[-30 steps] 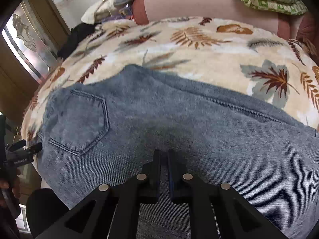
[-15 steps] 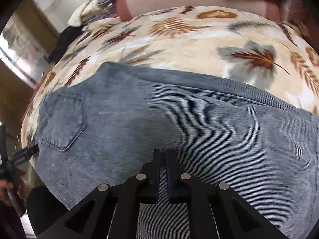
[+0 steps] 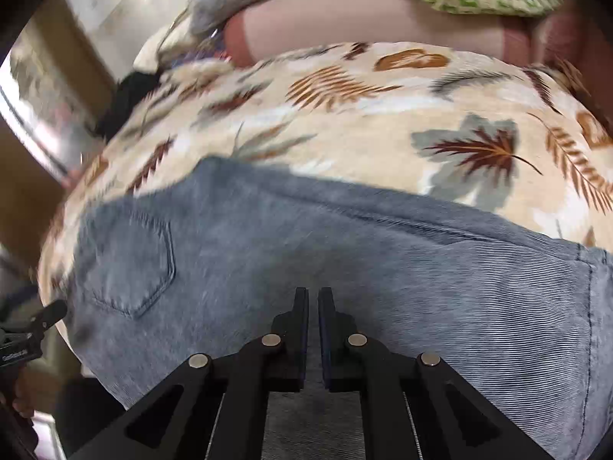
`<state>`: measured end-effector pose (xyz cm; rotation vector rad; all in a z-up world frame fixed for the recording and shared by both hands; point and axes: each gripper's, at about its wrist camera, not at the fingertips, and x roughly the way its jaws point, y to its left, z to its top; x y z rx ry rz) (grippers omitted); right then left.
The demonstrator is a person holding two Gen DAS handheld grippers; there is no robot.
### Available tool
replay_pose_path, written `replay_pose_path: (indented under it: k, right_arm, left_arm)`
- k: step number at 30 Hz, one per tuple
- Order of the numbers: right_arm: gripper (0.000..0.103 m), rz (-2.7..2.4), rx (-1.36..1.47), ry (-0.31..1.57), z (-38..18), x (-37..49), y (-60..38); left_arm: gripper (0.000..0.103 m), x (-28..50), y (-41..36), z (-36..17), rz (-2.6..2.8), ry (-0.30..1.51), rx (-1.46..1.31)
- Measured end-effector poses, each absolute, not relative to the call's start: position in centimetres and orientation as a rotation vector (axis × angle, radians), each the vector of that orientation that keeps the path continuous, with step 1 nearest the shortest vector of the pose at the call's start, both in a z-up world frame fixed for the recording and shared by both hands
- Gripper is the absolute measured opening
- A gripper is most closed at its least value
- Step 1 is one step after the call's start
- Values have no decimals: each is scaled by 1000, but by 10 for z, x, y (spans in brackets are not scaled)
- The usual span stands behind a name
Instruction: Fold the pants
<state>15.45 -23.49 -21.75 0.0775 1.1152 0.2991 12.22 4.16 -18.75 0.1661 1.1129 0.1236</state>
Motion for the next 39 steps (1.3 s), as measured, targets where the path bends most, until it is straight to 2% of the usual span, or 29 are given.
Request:
replay_pose_path:
  k: [5,12,15,25,26,28,29,39]
  right_arm:
    - [7,215,73,1186,-232,155,-252]
    - [7,26,197,1206,-228,151,-325]
    - [7,-70,272,1185,-220,144,-362]
    - [8,-4,476,918,-155,54,-446]
    - [15,-5,498,899,-151,44,-453]
    - [52,-19,514,864,-143,29,-462]
    - [58,-28,517,838,-139,20,-465]
    - [60,42,503,844,-142,-27,-456]
  left_arm:
    - [103,140,-5,-236,43,1215,283]
    - [103,142,3,-235,50,1222,243]
    - [103,136,0,-228,75,1215,231]
    - [103,91,-45,-164,-51,1064,228]
    - [103,86,-50,-158,-63,1050,237]
    - [103,72,-62,-147,-86,1027,251]
    - [103,68,-67,-143,-98,1019,258]
    - [103,32,-89,-117,-165,920,316]
